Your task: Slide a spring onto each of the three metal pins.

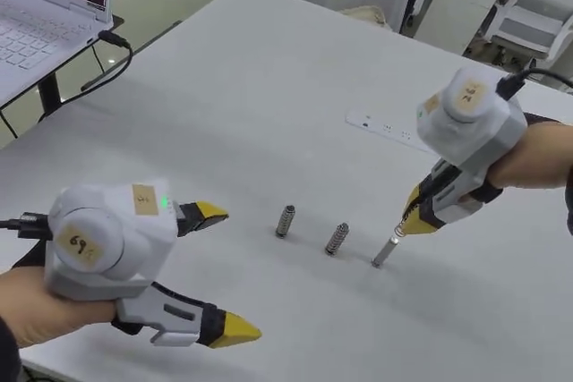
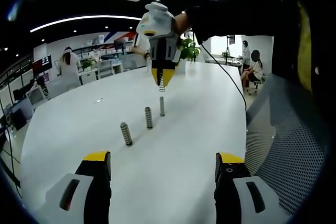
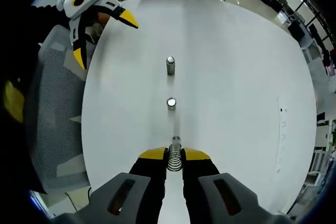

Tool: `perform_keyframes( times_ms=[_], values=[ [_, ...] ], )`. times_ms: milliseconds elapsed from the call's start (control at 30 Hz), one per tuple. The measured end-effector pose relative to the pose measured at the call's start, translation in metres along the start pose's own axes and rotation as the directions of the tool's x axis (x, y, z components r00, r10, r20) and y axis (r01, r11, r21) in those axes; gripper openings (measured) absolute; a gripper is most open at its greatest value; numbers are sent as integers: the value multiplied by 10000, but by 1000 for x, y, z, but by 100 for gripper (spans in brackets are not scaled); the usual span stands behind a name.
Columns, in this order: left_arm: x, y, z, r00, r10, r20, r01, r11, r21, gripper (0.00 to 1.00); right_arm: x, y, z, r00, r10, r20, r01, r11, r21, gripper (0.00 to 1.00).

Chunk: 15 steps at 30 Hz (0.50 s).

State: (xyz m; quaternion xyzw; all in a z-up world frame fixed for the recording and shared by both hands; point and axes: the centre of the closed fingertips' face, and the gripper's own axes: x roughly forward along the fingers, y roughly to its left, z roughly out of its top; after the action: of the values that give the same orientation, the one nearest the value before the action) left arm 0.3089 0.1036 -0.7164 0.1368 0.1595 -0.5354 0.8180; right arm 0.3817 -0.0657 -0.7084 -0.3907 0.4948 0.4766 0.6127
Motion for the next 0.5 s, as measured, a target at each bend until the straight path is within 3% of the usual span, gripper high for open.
perform_keyframes(
  times_ms=[500],
  values=[
    [2, 1, 0, 10000, -58, 16, 59, 10000, -61, 77, 12, -2, -5, 9997, 218, -120, -216, 9996, 207, 8]
  ],
)
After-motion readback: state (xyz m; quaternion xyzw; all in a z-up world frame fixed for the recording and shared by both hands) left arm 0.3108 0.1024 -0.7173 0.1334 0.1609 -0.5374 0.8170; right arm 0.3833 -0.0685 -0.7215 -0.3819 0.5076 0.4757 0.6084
